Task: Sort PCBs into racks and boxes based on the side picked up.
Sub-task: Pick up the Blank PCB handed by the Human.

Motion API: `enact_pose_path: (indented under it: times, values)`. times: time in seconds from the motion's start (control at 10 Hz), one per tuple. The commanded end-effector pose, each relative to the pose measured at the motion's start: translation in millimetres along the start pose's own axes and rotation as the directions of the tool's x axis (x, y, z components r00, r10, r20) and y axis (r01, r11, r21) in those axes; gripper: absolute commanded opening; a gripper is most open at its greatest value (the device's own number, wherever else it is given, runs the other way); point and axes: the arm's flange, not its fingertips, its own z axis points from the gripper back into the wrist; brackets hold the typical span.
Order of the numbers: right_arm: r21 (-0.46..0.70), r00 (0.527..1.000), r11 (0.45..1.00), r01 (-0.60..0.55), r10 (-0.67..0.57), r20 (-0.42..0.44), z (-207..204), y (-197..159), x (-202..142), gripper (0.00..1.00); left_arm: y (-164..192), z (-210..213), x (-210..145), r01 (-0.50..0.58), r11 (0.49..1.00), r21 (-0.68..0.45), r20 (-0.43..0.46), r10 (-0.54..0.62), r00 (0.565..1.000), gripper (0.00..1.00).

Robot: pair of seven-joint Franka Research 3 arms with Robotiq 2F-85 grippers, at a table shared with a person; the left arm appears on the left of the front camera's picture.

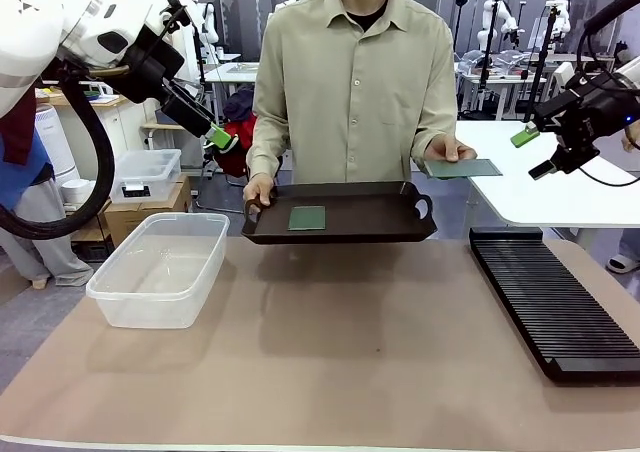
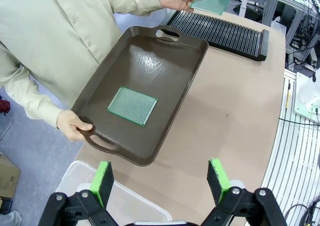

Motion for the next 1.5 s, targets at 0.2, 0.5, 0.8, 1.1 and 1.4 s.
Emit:
enact_pose_path:
  times: [0.2, 0.5, 0.8, 1.1, 1.4]
  values:
    - [-0.004, 1.0, 1.0, -0.004, 0.004, 0.002, 1, 3, 0, 1.0, 1, 0, -2, -0.004, 1.0, -0.016, 0.014, 0.004, 1.0, 1.0]
    - [0.191, 0.991, 0.972, 0.136, -0.137, -0.005, -27, -30, 29, 1.0, 1, 0, -2, -0.004, 1.0, -0.016, 0.014, 0.004, 1.0, 1.0]
    - [0.348, 0.979, 0.917, 0.194, -0.204, -0.009, -40, -44, 32, 1.0, 1, 0, -2, -0.004, 1.0, -0.016, 0.014, 0.004, 1.0, 1.0]
    - [0.44, 0.983, 0.882, 0.168, -0.184, -0.008, -50, -50, 35, 1.0, 1, 0, -2, -0.004, 1.0, -0.016, 0.014, 0.004, 1.0, 1.0]
    - [0.491, 0.985, 0.855, 0.168, -0.17, -0.042, -59, -51, 35, 0.86, 1, 0, -2, -0.004, 1.0, -0.016, 0.014, 0.004, 1.0, 1.0]
